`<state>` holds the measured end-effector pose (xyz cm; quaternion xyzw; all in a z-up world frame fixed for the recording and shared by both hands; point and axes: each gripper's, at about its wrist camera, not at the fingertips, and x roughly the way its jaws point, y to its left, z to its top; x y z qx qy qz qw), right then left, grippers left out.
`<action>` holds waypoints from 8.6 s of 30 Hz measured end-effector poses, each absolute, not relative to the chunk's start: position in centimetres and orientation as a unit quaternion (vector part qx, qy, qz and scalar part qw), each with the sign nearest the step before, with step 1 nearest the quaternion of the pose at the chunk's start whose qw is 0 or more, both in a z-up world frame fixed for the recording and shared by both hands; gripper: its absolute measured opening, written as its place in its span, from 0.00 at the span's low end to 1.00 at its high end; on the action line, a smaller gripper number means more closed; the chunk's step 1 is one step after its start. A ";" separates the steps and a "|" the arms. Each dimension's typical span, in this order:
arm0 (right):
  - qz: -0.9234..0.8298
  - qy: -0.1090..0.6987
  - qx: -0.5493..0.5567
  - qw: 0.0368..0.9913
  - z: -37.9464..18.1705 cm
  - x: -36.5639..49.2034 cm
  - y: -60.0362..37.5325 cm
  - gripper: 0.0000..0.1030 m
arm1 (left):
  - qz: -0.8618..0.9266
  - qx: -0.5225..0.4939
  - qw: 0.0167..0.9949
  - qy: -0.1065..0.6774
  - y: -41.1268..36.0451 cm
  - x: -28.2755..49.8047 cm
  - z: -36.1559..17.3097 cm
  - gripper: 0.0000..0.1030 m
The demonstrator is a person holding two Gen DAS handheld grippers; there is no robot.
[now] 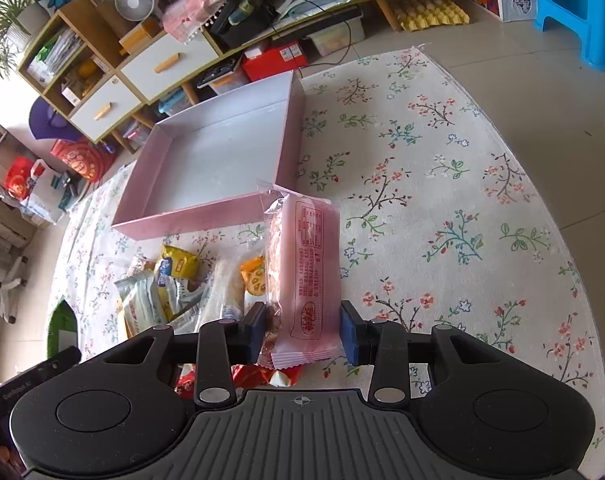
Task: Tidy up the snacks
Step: 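Lower both snacks into the pink box and open both tools, then withdraw both tools from the box back over the snack pile, then grasp the clear long bread packet with left tool while right tool grasps a clear bag, then carry both clear packets up and over the pink box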
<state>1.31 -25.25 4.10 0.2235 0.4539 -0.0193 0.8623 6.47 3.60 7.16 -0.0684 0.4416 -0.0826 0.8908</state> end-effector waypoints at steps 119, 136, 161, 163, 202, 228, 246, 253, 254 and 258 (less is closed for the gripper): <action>0.023 0.479 0.137 0.867 4.9 0.6 -20.3 0.82 | -0.119 0.026 0.851 0.510 -3.6 2.7 2.7 0.92; -0.012 0.478 0.185 0.858 4.1 1.1 -22.7 0.82 | -0.180 -0.016 0.837 0.517 -3.3 1.9 3.6 0.24; 0.041 0.478 0.124 0.869 1.0 6.1 -15.6 0.25 | -0.185 0.062 0.837 0.511 -6.0 1.8 2.3 0.22; 0.041 0.476 0.141 0.867 1.5 5.5 -16.0 0.22 | -0.189 0.050 0.834 0.516 -5.7 1.8 2.5 0.21; 0.037 0.438 0.318 0.840 4.8 2.7 -23.1 0.15 | -0.263 -0.017 0.856 0.444 -3.8 0.6 7.3 0.20; 0.070 0.404 0.358 0.839 6.8 4.8 -25.9 0.09 | -0.216 -0.056 0.870 0.439 -3.1 6.2 9.0 0.20; 0.086 0.487 0.111 0.862 1.7 6.5 -17.2 0.36 | -0.196 -0.064 0.878 0.431 -1.2 7.0 9.6 0.20; 0.055 0.501 0.059 0.861 0.4 6.9 -16.0 0.26 | -0.193 -0.061 0.879 0.431 -1.3 7.5 9.5 0.20; 0.055 0.499 0.078 0.862 0.9 6.8 -16.5 0.25 | -0.193 -0.061 0.879 0.431 -1.3 7.6 9.6 0.20; 0.068 0.465 0.147 0.870 3.9 6.3 -18.5 0.18 | -0.198 -0.073 0.880 0.426 -1.5 8.6 10.1 0.20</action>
